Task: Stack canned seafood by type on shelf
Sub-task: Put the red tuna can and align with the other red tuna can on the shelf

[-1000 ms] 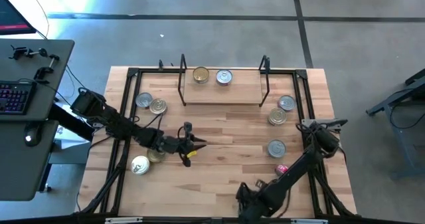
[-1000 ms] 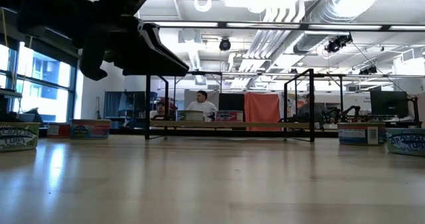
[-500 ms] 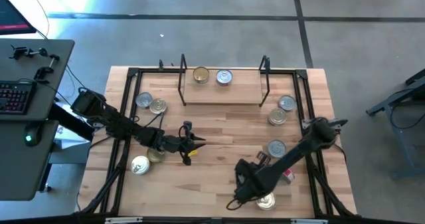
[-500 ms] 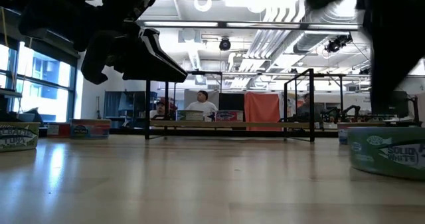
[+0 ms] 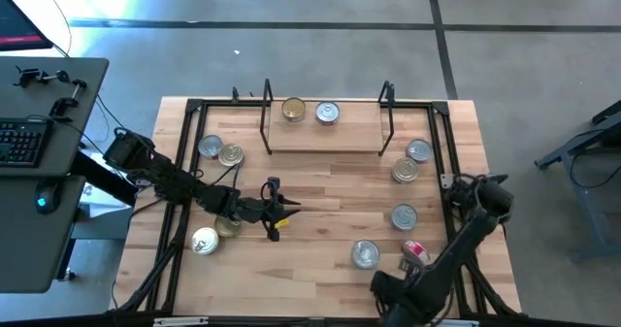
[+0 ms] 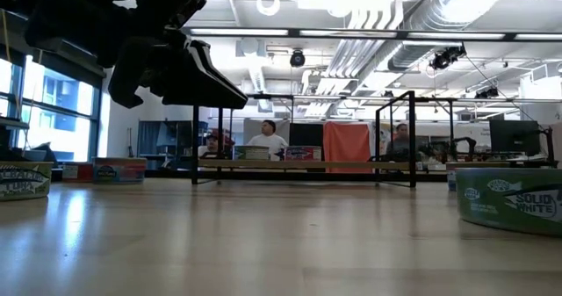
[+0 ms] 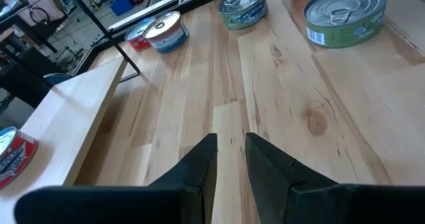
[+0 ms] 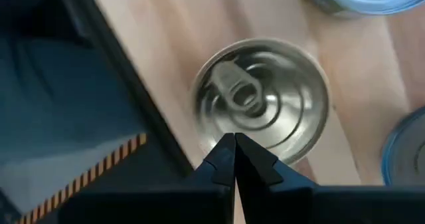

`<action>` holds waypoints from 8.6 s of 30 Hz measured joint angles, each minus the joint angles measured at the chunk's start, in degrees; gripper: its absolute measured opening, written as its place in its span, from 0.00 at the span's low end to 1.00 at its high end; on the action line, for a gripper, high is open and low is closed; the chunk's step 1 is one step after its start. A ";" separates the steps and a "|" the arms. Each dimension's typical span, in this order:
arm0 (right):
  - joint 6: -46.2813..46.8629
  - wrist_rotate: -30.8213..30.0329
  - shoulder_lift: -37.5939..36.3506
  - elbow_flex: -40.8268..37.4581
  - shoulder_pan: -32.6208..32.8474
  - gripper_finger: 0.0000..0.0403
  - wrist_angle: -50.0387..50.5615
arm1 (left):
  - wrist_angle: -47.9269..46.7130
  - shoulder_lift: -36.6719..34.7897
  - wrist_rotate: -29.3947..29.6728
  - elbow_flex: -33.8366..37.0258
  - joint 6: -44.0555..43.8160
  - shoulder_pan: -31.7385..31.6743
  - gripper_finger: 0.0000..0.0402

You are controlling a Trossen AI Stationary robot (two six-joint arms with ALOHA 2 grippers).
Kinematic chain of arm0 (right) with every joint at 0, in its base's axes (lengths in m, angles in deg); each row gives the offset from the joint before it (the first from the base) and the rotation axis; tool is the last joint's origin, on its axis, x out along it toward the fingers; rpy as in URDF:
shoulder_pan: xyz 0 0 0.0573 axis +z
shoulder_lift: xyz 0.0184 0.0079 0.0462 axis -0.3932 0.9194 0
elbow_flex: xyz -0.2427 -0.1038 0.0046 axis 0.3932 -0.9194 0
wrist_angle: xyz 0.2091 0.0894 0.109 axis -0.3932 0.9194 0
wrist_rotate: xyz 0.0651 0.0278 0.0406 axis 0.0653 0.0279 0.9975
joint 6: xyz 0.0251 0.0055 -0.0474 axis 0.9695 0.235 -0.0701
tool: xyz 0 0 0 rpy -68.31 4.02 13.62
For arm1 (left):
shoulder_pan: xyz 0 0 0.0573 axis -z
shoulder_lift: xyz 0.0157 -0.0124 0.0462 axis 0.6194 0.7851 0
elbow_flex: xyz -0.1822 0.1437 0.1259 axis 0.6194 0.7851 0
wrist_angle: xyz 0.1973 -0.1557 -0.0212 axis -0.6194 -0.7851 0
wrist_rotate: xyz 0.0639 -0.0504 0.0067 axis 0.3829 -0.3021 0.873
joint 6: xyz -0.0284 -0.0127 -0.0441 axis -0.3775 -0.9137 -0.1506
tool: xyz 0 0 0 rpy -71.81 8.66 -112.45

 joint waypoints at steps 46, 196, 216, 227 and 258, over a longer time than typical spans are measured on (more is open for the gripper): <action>21.34 8.43 -9.54 -12.52 -2.13 0.77 21.34 | 0.06 0.00 -0.02 0.00 0.80 -0.07 0.18; -96.31 -26.76 -18.82 -39.41 -35.03 0.13 -78.01 | -0.14 0.00 -3.06 -3.06 19.45 -9.64 0.40; -89.70 -27.90 -19.28 -39.45 -37.38 0.23 -74.63 | -7.34 0.00 -0.65 -2.97 16.52 -10.08 0.31; -91.95 -23.65 -13.22 -39.47 -39.41 0.67 -78.39 | -2.55 0.00 -8.64 -2.97 16.96 -9.90 0.31; -97.62 -36.54 -12.69 -26.08 -48.18 0.29 -48.77 | -19.80 -0.02 19.58 -2.99 3.37 -9.80 0.55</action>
